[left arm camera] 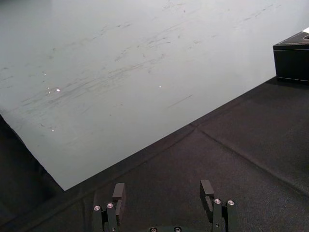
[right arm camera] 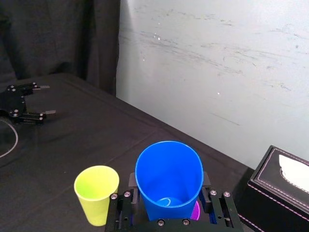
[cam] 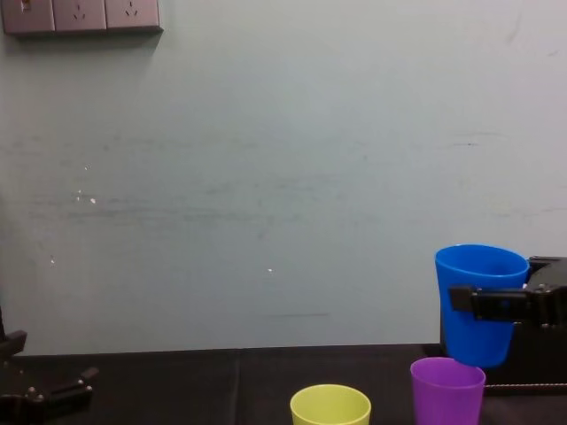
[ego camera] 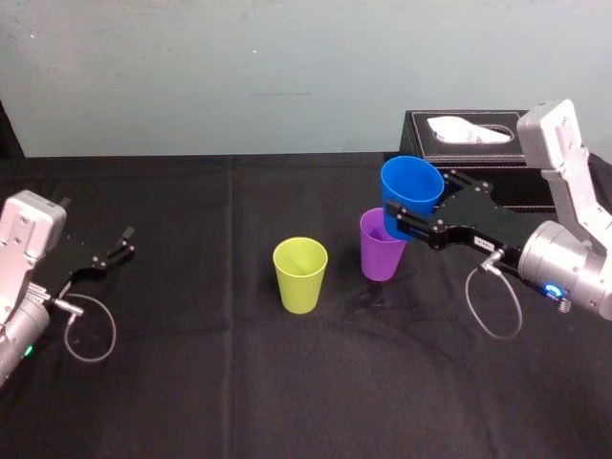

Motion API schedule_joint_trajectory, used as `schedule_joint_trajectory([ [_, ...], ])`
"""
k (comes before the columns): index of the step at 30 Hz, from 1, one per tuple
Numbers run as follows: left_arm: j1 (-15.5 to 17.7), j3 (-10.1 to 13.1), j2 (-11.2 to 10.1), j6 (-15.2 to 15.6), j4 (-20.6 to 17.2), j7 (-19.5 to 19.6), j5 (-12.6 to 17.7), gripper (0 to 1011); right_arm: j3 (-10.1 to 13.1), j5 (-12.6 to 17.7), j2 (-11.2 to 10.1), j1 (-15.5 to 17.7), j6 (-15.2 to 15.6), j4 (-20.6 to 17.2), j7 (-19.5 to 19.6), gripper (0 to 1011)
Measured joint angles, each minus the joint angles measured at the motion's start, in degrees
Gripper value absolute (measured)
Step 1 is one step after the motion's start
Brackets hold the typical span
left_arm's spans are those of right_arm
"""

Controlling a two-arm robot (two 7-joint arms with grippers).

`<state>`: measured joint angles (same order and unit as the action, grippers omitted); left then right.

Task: Stack the three plastic cups sequentially using one hand.

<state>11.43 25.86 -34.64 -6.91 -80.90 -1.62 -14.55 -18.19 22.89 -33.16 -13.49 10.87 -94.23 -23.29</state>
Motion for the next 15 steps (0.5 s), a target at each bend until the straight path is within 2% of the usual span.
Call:
schedule_joint_trajectory([
  [15, 0.0, 0.0, 0.0, 0.0, 0.0, 0.0, 0.0, 1010, -1.7, -1.8, 3.1, -4.1, 0.5, 5.0, -0.3, 724],
])
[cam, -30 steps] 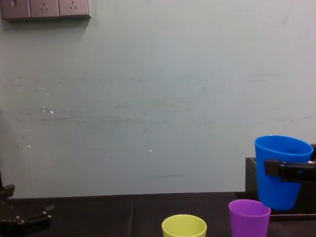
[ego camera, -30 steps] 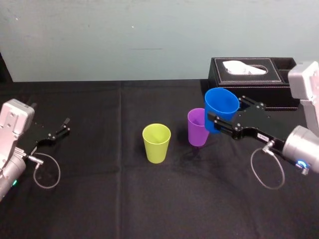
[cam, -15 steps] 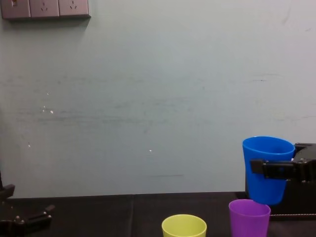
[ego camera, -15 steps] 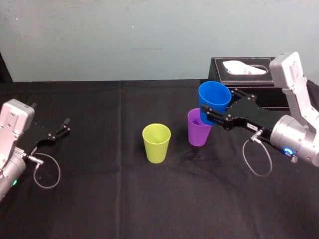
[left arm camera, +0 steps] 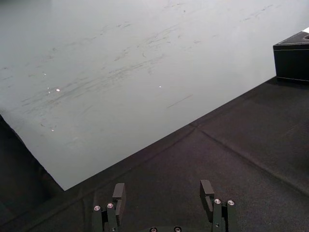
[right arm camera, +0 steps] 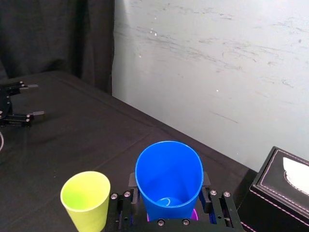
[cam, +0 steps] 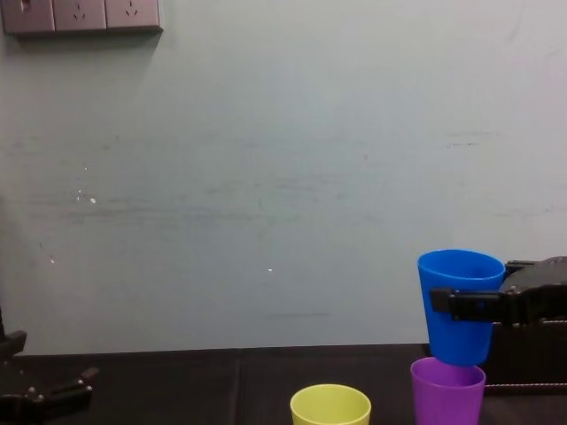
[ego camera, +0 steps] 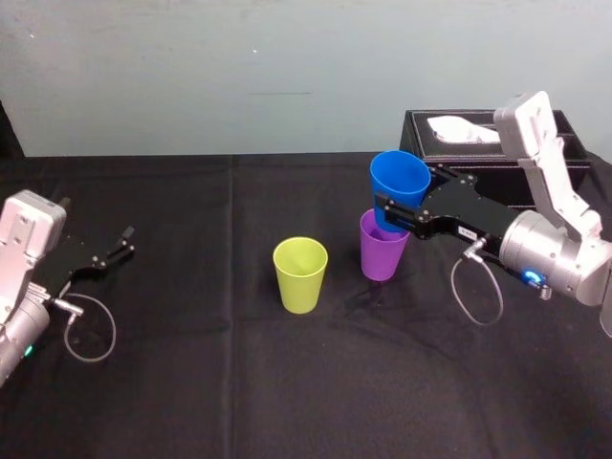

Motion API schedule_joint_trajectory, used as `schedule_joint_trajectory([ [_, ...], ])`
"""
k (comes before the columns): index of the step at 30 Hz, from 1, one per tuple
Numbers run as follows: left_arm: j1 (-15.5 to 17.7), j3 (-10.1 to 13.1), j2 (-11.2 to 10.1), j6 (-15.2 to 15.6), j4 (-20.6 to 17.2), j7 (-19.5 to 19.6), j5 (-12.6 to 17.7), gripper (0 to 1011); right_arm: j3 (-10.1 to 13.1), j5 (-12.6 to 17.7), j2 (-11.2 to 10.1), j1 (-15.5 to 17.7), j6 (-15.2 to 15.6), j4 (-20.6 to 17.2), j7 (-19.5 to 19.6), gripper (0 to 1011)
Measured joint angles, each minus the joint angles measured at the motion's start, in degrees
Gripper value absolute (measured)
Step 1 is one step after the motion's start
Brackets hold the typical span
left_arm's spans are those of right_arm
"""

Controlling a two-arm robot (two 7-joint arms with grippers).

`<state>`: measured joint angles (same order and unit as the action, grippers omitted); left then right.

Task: Stack the three plastic cups sequentially using one hand.

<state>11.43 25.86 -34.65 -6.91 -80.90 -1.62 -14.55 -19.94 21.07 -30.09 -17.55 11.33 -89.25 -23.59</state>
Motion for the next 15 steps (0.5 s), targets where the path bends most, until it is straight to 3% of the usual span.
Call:
schedule_joint_trajectory([
  [15, 0.0, 0.0, 0.0, 0.0, 0.0, 0.0, 0.0, 1010, -0.6, -1.2, 1.5, -1.8, 0.3, 3.1, -0.3, 724],
])
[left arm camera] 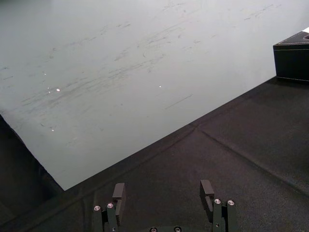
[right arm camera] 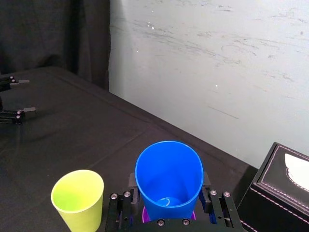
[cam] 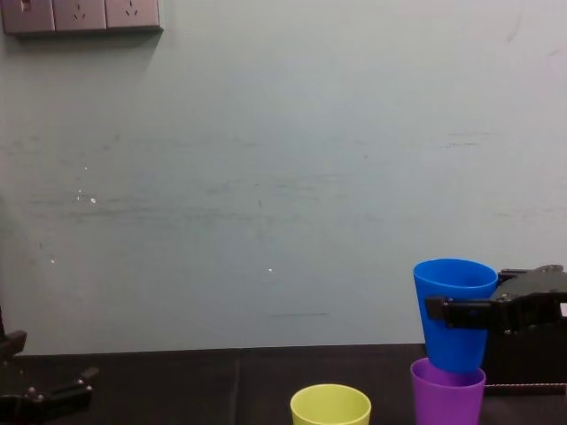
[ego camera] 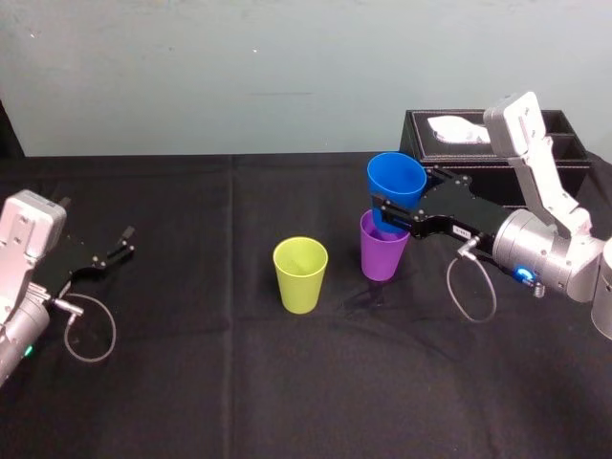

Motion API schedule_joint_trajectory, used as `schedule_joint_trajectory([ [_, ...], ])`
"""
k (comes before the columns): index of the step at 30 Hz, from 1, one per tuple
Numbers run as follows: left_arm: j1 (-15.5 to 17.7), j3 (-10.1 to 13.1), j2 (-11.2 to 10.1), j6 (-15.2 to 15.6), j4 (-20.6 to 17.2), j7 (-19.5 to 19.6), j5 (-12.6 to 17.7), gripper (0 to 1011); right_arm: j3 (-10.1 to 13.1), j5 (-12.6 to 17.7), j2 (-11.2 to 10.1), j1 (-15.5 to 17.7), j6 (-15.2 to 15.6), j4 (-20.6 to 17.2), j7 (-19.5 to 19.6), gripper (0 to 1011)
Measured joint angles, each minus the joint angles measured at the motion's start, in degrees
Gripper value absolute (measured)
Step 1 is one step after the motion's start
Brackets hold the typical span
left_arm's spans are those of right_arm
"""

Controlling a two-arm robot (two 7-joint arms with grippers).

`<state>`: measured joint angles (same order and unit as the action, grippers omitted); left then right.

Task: Stack the three plastic cups sequentially using one hand.

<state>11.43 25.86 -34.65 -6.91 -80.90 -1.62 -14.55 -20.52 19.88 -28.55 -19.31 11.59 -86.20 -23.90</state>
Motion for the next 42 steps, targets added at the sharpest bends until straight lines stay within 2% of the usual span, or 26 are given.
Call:
schedule_joint_trajectory([
  [42, 0.0, 0.0, 0.0, 0.0, 0.0, 0.0, 0.0, 1010, -1.2, -2.3, 2.3, -0.9, -0.7, 5.0, -0.6, 724],
])
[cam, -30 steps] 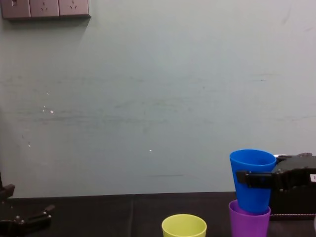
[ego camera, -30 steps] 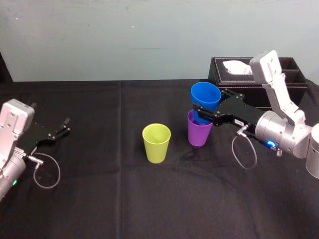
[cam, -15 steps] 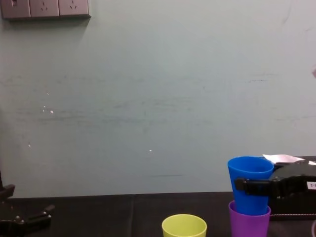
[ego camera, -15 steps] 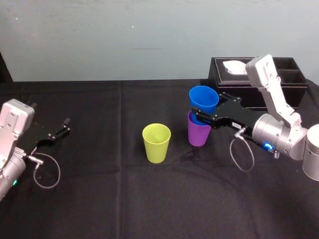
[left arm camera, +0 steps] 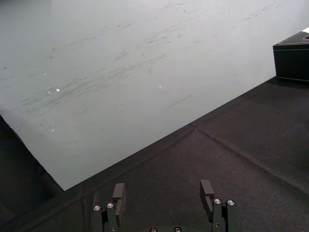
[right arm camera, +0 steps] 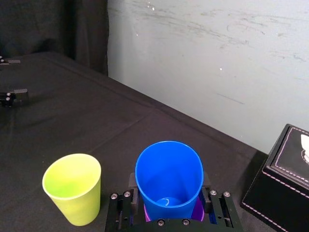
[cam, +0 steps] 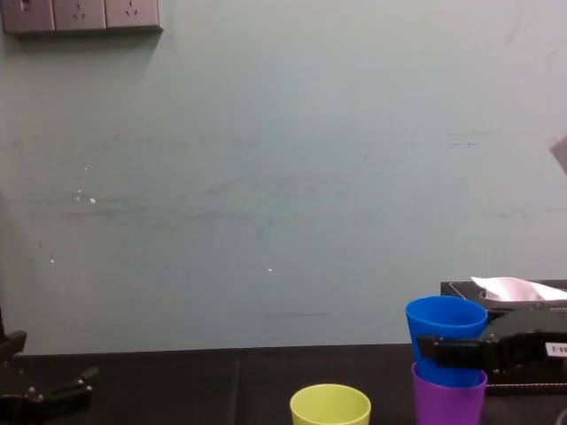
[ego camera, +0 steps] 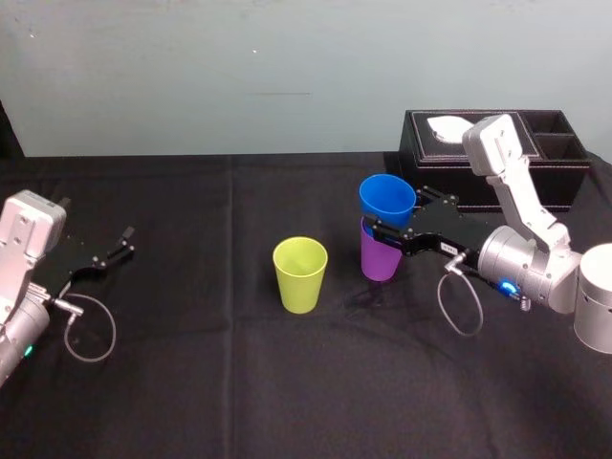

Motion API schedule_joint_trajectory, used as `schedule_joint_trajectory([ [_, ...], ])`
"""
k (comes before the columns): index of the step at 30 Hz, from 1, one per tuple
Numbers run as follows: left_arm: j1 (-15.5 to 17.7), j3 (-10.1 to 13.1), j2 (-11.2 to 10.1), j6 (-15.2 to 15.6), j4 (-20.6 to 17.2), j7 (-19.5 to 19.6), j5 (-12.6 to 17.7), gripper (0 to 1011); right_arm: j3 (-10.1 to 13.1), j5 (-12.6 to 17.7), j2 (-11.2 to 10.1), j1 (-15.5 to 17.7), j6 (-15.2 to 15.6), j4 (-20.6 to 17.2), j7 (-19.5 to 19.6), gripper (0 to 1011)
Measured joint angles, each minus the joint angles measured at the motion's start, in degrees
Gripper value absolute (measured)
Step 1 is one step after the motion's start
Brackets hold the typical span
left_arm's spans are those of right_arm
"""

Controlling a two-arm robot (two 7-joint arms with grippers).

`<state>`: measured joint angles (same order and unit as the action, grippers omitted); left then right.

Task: Stack the three plastic cups sequentially using one hand.

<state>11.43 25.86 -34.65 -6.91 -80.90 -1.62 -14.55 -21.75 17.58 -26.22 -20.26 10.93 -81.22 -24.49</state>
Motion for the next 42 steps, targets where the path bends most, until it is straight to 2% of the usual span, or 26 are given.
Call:
schedule_joint_trajectory([
  [16, 0.0, 0.0, 0.0, 0.0, 0.0, 0.0, 0.0, 1010, 0.0, -0.4, 0.3, 0.2, -0.2, 0.6, 0.0, 729],
  [25, 0.0, 0.0, 0.0, 0.0, 0.0, 0.0, 0.0, 1010, 0.0, -0.4, 0.2, 0.2, -0.2, 0.5, 0.1, 926],
  [26, 0.0, 0.0, 0.0, 0.0, 0.0, 0.0, 0.0, 1010, 0.0, -0.3, 0.2, 0.2, -0.1, 0.5, 0.1, 978],
  [28, 0.0, 0.0, 0.0, 0.0, 0.0, 0.0, 0.0, 1010, 0.0, -0.3, 0.2, 0.2, -0.1, 0.5, 0.1, 1002],
  [42, 0.0, 0.0, 0.0, 0.0, 0.0, 0.0, 0.0, 1010, 0.0, -0.3, 0.2, 0.2, -0.1, 0.4, 0.1, 1003],
])
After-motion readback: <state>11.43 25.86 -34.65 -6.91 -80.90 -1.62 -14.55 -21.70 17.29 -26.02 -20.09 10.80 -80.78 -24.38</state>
